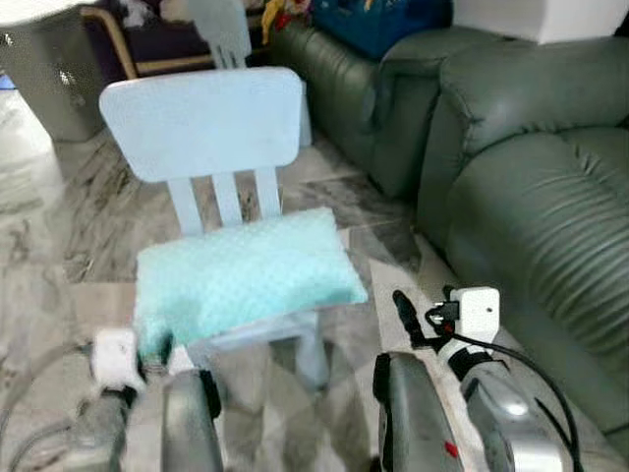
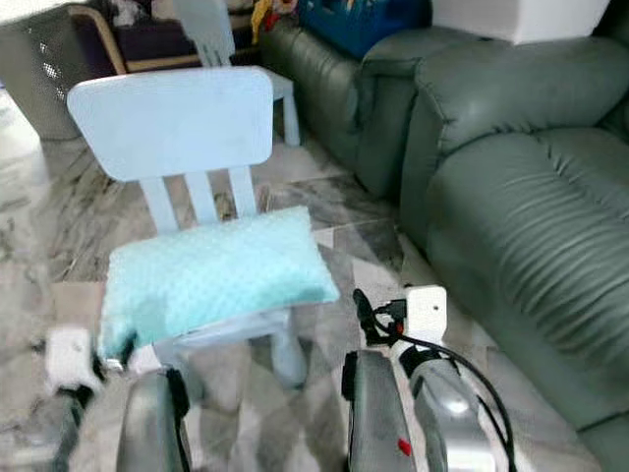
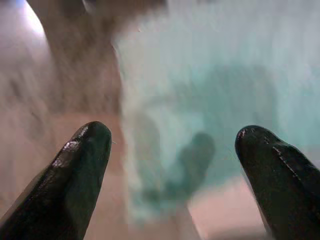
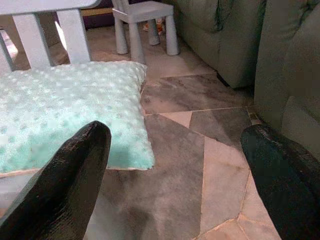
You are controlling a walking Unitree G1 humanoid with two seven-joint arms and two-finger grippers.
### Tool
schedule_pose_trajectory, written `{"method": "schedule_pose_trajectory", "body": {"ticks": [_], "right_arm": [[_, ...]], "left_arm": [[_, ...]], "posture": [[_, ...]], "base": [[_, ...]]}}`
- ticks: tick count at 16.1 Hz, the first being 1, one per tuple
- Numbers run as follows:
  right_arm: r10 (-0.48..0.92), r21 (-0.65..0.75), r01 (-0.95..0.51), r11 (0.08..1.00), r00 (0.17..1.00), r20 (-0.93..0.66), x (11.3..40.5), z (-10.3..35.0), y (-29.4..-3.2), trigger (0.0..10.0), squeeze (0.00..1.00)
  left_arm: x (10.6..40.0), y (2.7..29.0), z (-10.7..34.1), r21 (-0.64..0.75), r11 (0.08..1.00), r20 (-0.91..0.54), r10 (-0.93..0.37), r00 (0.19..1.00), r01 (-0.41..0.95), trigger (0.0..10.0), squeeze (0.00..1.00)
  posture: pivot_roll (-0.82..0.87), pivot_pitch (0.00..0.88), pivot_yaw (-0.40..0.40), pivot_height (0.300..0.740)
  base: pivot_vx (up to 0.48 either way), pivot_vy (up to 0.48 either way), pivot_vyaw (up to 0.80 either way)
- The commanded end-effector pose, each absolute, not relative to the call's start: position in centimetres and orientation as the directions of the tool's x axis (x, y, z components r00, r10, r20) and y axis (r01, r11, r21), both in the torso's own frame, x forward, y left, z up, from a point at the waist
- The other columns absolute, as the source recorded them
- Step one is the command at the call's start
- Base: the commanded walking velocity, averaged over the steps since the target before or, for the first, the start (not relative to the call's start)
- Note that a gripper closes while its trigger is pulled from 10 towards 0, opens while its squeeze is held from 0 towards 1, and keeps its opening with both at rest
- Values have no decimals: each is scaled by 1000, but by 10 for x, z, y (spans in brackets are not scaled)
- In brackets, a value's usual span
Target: Move the pillow to the sofa
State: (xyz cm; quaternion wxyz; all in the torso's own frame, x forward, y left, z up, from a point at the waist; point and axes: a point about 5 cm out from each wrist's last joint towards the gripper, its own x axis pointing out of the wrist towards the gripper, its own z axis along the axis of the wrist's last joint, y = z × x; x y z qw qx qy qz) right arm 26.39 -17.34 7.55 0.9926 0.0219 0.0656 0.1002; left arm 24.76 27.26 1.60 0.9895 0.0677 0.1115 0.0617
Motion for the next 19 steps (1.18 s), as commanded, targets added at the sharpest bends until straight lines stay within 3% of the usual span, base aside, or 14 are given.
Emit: {"method": "schedule_pose_trajectory", "body": {"ticks": [1,5,9,12,17,19], "right_arm": [[216,33,-214,976,973,-86,273,87,-175,10000,0],[244,-17,-244,970,970,-6,296,119,-183,10000,0],[315,-45,-313,949,948,39,321,139,-174,10000,0],[365,-63,-360,931,926,93,340,162,-171,10000,0],[409,81,-422,903,902,139,378,194,-163,10000,0],[516,239,-530,814,848,121,391,200,-148,10000,0]], "left_arm": [[268,280,57,171,972,-60,173,983,-161,10000,0],[289,279,122,158,954,118,238,964,-254,10000,0],[297,278,134,142,932,94,322,942,-333,10000,0],[302,292,143,96,900,38,424,905,-426,10000,0],[322,305,139,-56,887,-135,449,883,-459,10000,0],[335,300,137,-196,890,-222,369,903,-412,10000,0]], "posture": [[-86,32,20,417],[-72,70,15,417],[-51,108,21,398],[-31,148,35,398],[-23,191,41,398],[-19,211,42,398]], "base": [[0,0,0],[0,0,0],[0,0,0],[0,0,0],[0,0,0],[0,0,0]]}}
